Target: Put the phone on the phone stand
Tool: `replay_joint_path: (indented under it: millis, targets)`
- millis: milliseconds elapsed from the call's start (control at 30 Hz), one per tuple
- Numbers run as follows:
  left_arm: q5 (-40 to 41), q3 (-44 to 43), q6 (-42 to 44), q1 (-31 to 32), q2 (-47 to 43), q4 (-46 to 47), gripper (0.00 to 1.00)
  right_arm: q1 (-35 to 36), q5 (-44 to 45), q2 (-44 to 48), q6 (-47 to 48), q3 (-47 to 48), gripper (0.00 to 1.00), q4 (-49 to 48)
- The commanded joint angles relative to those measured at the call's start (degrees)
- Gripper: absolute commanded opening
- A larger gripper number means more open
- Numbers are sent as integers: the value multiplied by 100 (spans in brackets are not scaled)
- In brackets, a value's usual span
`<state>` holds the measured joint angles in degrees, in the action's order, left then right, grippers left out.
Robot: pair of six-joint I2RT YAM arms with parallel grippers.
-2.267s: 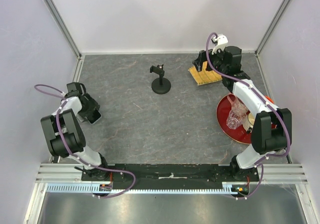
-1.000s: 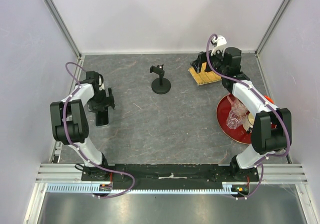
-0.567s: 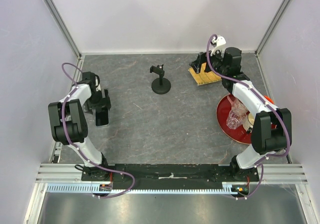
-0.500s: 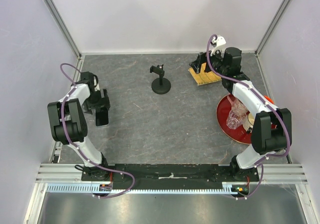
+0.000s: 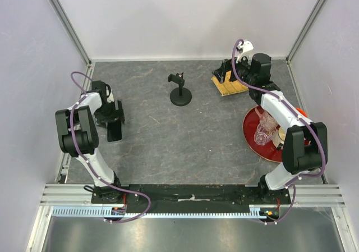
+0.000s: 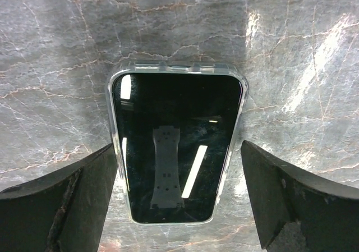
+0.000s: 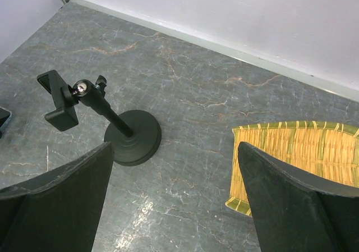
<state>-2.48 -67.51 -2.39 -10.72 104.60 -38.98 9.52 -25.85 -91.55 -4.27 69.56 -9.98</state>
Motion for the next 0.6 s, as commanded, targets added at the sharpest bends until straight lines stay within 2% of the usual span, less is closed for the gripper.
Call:
replay_joint_path:
  millis: [0,100,233,400,467,567]
  targets:
    - [239,-175,231,193,122,-92,92,-11,-122,243,84,-65,98,-303]
    - [239,-114,231,237,87,-180,91,-38,-149,234,76,-48,98,-303]
    - [90,53,231,325,-9,-233,100,-11,-210,208,85,5,98,-242]
    - [-42,167,143,439,-62,-294,100,-11,-228,199,93,31,98,-206]
    - [11,176,90,527,-1,-312,98,-11,-228,216,93,31,98,-198]
    - [168,159,-138,606,166,-382,88,-12,-210,234,120,31,98,-180]
